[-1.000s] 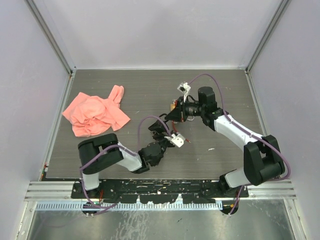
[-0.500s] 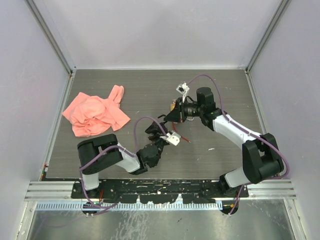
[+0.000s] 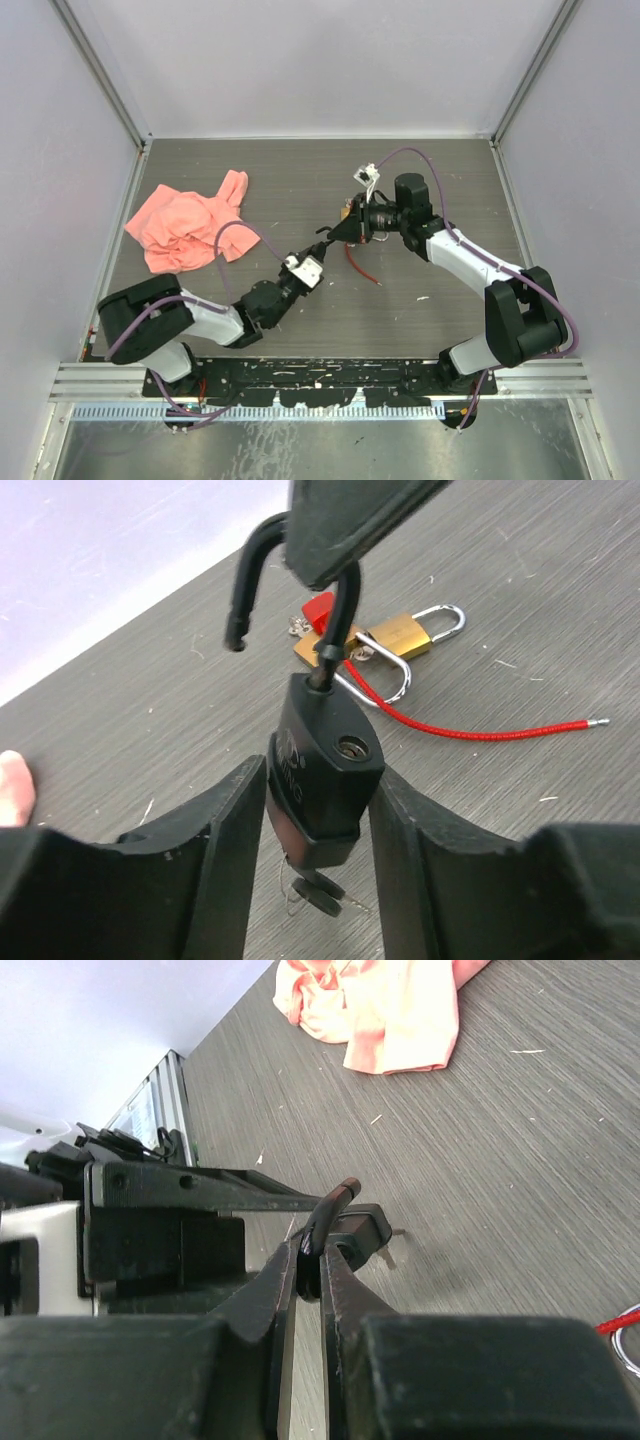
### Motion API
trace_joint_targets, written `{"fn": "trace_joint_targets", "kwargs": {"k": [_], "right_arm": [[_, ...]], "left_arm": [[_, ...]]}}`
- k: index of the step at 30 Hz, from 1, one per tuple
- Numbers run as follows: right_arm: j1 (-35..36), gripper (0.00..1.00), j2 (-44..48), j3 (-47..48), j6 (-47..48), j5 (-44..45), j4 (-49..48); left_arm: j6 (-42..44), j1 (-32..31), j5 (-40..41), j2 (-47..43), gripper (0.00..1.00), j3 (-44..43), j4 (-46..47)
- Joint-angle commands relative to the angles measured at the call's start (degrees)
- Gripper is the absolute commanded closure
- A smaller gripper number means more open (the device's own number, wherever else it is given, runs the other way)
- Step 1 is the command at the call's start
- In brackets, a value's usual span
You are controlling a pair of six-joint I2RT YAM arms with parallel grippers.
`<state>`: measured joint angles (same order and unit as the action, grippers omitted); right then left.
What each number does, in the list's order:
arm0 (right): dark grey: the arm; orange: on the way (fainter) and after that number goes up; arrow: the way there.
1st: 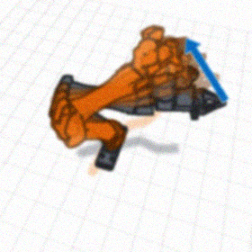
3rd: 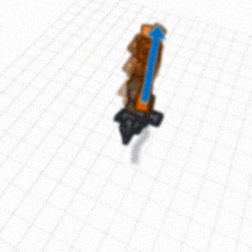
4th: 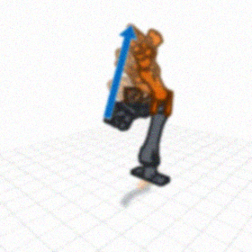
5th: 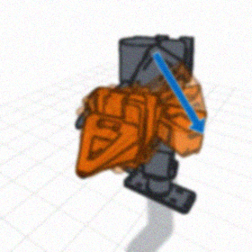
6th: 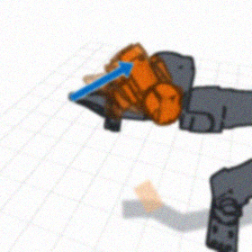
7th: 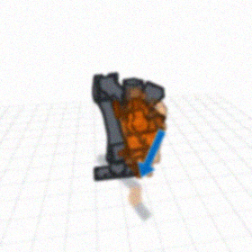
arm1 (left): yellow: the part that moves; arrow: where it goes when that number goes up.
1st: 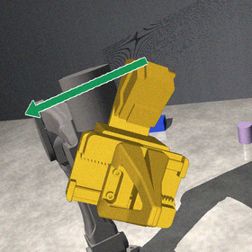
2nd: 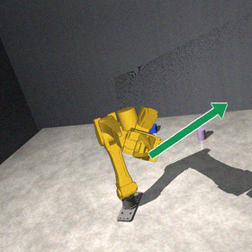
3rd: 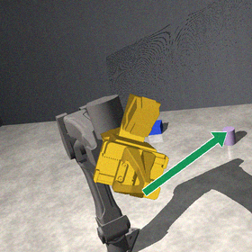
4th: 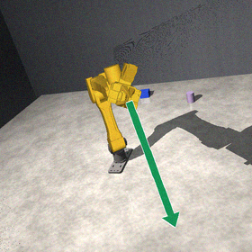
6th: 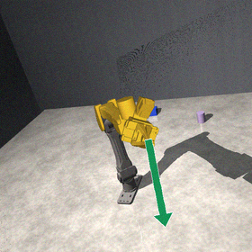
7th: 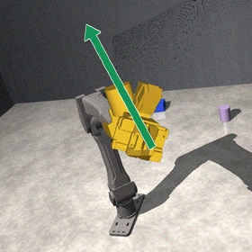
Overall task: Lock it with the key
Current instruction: Lock the lock.
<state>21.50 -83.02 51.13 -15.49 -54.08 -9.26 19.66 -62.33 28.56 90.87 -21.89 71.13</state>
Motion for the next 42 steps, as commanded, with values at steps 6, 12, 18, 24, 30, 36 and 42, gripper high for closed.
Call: {"fn": "trace_joint_targets", "kwargs": {"k": [6, 12, 18, 24, 30, 36, 42], "right_arm": [[0.1, 0.99, 0.5, 2.6, -1.9, -4.7, -4.2], [0.3, 0.99, 0.7, 3.0, -1.1, -5.5, -3.2], [0.5, 0.99, 1.0, 3.2, 0.3, -8.9, -3.0], [2.6, 0.99, 1.6, 4.9, 8.0, -10.6, 3.8], [4.4, 0.99, 0.5, 11.3, 30.2, -9.4, 23.8], [6.7, 0.99, -1.2, 16.3, 59.3, -6.5, 47.9], [10.2, 0.99, -0.7, 12.8, 72.0, 0.1, 52.0]], "left_arm": [[-11.4, 7.9, -20.2, -9.8, 0.63, 1.5, -6.6], [-12.0, 9.3, -22.2, -12.0, 0.69, 2.3, -7.8], [-18.4, 13.8, -33.6, -13.6, 0.68, 2.7, -7.7], [-25.3, 19.0, -47.4, -13.0, 0.76, 1.9, -7.1], [-28.3, 21.2, -56.0, -12.8, 0.99, 1.6, -7.0], [-29.2, 21.6, -63.0, -11.2, 1.00, 1.4, -7.4], [-30.4, 21.6, -67.4, -8.3, 1.00, 1.8, -6.0]]}}
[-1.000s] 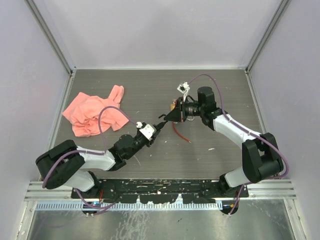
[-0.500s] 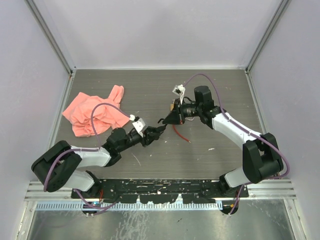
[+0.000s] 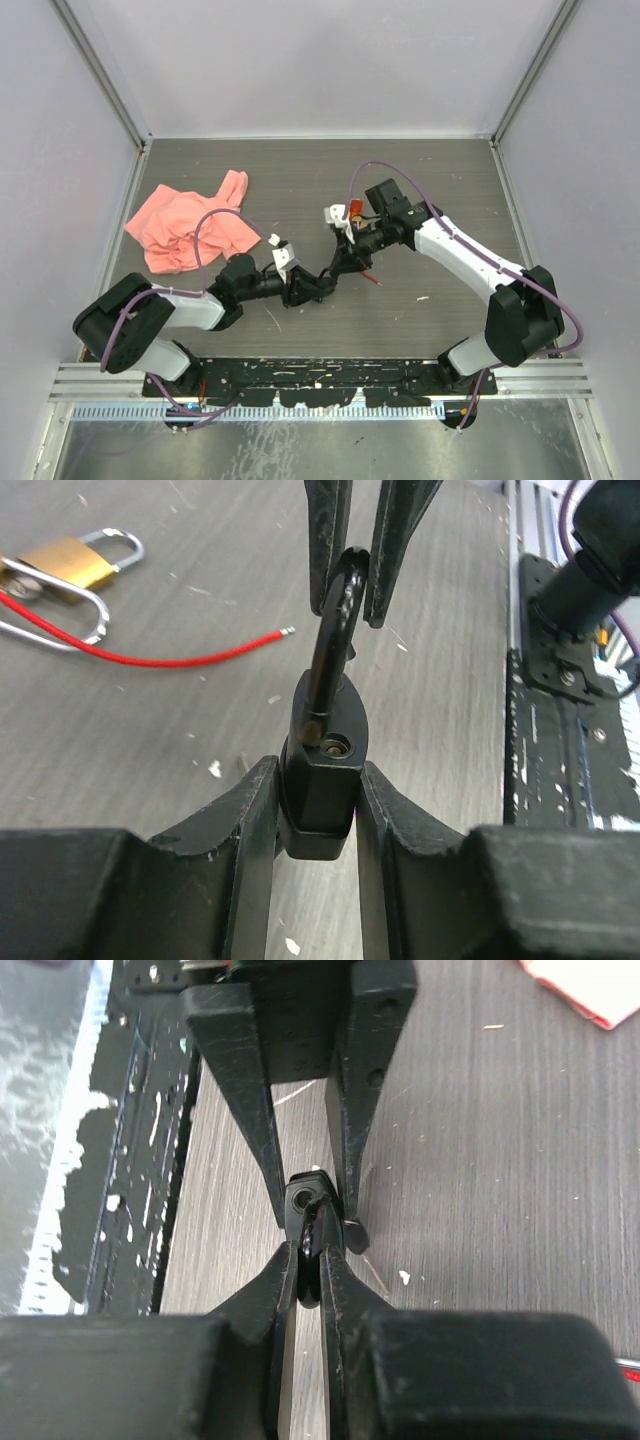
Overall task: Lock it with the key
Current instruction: Lock the lock.
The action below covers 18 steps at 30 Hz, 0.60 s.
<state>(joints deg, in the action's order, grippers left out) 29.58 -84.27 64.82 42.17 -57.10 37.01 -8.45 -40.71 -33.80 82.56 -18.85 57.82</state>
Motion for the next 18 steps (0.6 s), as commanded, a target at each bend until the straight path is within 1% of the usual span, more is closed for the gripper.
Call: {"fn": "trace_joint_targets", "kwargs": {"k": [1, 5, 12, 18], "right_arm": [[2.2, 0.99, 0.3, -1.0, 14.8, 3.7, 5.8], [2.8, 0.99, -1.2, -1.4, 17.4, 5.7, 6.7], [5.6, 0.99, -3.4, -4.1, 17.2, 12.3, 2.2], [6.9, 0.99, -3.7, -6.2, 19.2, 14.4, 0.2]], "left_arm": [[-1.9, 0.0, -4.8, 0.0, 1.00, -1.0, 6.8], [0.4, 0.0, -3.6, 0.4, 1.00, -0.4, 4.1], [3.8, -0.5, -1.3, 1.7, 1.00, 0.2, 3.5], [8.5, -2.8, 2.7, 4.4, 1.00, 0.9, 3.7]]}}
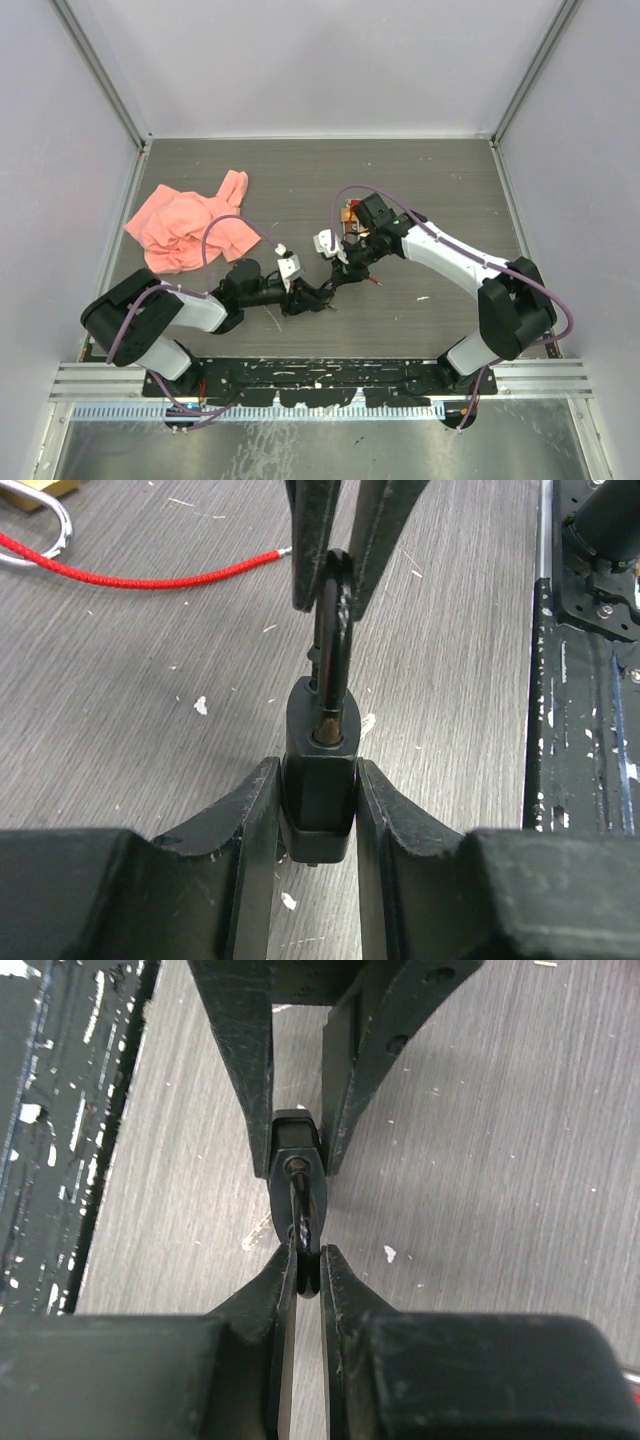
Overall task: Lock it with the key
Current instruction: Lock the lock.
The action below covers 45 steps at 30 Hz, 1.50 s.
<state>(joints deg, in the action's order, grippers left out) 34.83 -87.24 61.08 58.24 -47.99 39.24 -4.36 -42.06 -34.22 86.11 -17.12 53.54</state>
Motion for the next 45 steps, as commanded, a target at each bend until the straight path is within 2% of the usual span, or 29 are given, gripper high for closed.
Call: {"fn": "trace_joint_targets", "kwargs": {"k": [1, 9, 17, 20, 27, 35, 45], "right_arm": [[1.8, 0.99, -0.6, -3.0, 3.5, 5.5, -2.4], [4.6, 0.99, -0.8, -3.7, 8.1, 6.3, -1.2], [4.7, 0.99, 0.3, -0.8, 12.1, -3.4, 5.9], [4.7, 0.99, 2.5, 0.5, 10.4, -7.1, 6.5], [4.5, 0.99, 5.6, 4.6, 2.6, -2.3, 5.2], [3.9, 0.99, 8.8, 7.2, 2.4, -0.3, 8.4], [3.5, 0.99, 9.6, 7.6, 0.9, 1.1, 7.9]], "left_arm": [[5.0, -1.8, 3.7, 1.2, 1.00, -0.6, 8.2], [7.6, -3.2, 7.4, 2.7, 1.00, 0.4, 10.0], [7.4, -3.2, 9.3, 1.7, 1.00, 3.5, 14.3], [7.8, -3.3, 9.9, 1.1, 1.00, 2.2, 14.3], [8.7, -3.2, 10.0, 3.0, 1.00, -3.7, 15.5], [7.1, -3.2, 12.5, 3.4, 1.00, -5.3, 21.1], [11.4, -3.2, 13.2, -0.4, 1.00, -9.1, 12.2]]}}
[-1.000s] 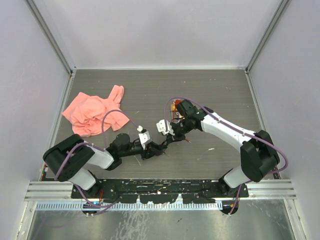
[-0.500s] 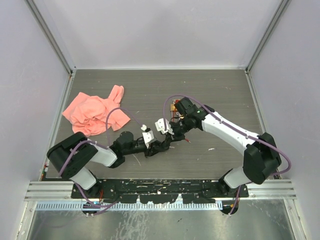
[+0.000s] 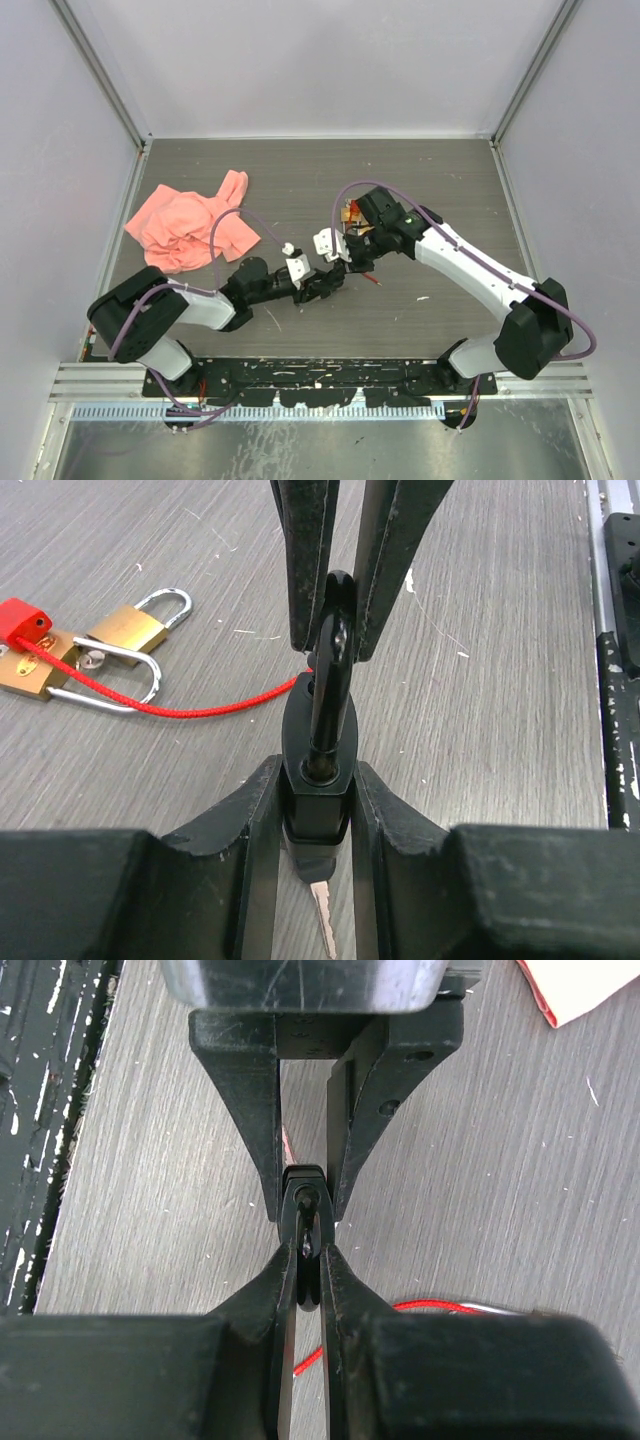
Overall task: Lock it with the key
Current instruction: Lock the lock.
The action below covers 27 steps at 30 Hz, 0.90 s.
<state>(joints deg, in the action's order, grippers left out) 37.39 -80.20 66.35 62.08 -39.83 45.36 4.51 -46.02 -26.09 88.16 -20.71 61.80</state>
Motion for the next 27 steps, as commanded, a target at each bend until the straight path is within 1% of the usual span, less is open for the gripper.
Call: {"fn": "trace_joint_targets", "kwargs": {"k": [1, 3, 7, 10, 12, 14, 19, 22, 27], "right_arm": [[0.7, 0.99, 2.3, 2.0, -2.9, -6.8, 1.7], [0.2, 0.99, 0.9, 1.5, -2.8, -6.3, 1.7], [0.2, 0.99, -2.6, 1.3, -2.7, -6.1, 1.9], [0.2, 0.99, -4.2, 1.7, -2.6, -7.3, 2.6], [0.3, 0.99, -4.5, 1.8, -3.3, -9.1, 2.0], [0.4, 0.99, -4.7, 2.0, -3.9, -10.1, 1.7], [0.7, 0.99, -6.3, 2.0, -4.4, -9.1, 1.2], [1.4, 0.99, -7.1, 1.9, -5.6, -8.2, 0.4], [2.0, 0.99, -7.7, 1.7, -5.6, -8.0, 0.3]], "left_arm": [[2.4, 0.8, 4.5, -1.9, 1.00, -5.8, 3.7], [1.7, 0.8, 3.7, 0.0, 1.00, -5.4, 4.8], [0.9, 0.8, 5.1, 2.8, 1.00, -2.3, 10.3], [0.7, 1.0, 5.7, 2.3, 1.00, -0.5, 11.4], [1.3, 1.0, 5.8, 0.5, 1.00, -0.1, 9.4], [2.4, 1.2, 6.0, -2.0, 1.00, -0.4, 5.1], [5.6, 1.2, 5.1, -7.5, 1.00, -1.5, -5.7], [5.3, 1.7, 4.2, -8.6, 1.00, -0.8, -7.0], [2.0, 1.8, 2.1, -8.7, 1.00, 0.5, -6.3]]}}
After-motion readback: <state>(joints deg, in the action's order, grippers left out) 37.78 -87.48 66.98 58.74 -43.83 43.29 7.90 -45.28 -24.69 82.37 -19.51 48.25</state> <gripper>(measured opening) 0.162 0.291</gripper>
